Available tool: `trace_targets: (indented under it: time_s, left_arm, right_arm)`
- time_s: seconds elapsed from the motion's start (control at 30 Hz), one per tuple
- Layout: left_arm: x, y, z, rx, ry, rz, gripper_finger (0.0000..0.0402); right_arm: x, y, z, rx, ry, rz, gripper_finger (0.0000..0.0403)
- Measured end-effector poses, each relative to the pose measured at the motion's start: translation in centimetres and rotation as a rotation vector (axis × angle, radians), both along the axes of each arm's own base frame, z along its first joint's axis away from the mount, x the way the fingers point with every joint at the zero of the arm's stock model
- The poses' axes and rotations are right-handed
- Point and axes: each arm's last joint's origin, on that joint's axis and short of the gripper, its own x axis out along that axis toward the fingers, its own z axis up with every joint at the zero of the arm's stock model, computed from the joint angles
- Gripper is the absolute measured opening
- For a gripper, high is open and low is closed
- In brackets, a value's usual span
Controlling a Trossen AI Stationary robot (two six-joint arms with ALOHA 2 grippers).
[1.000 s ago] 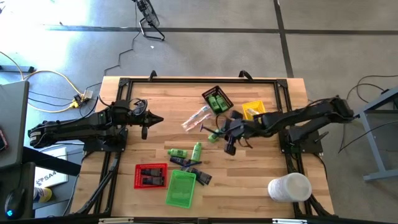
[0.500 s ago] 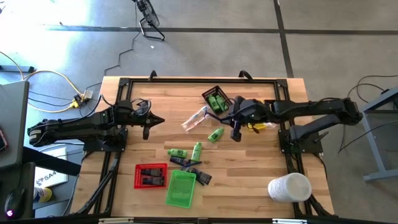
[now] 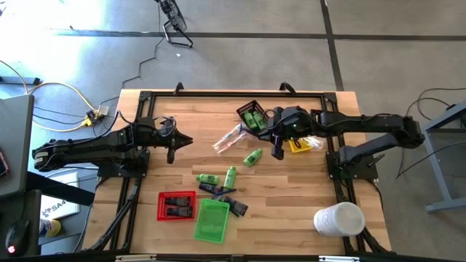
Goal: Pick & Place Travel size toiletries
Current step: Put the right razor into the green bin
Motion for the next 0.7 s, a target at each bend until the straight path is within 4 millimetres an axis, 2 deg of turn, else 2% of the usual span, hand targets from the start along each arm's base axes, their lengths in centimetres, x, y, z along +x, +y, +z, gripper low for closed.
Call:
trace_targets:
  time_s: [0.2,0.33,0.53,0.7]
  left_arm:
    - [0.0,0.0,0.0,-0.022,-0.004,0.001,0.0137]
    - [0.0,0.0,0.0,-0.023,-0.004,-0.002,0.0173]
    - [0.2,0.0,0.4,-0.058,-0.053,0.007,0.0183]
    - [1.3,0.3,1.2,-0.059,-0.160,-0.017,0.0182]
  right_arm:
    - [0.0,0.0,0.0,0.000,0.000,0.000,0.0027]
    - [0.0,0.0,0.0,0.008,-0.001,0.010,0.0027]
    - [0.1,0.0,0.2,0.018,-0.028,0.025,0.0026]
    - [0.7,0.2,0.8,0.021,-0.112,0.090,0.0026]
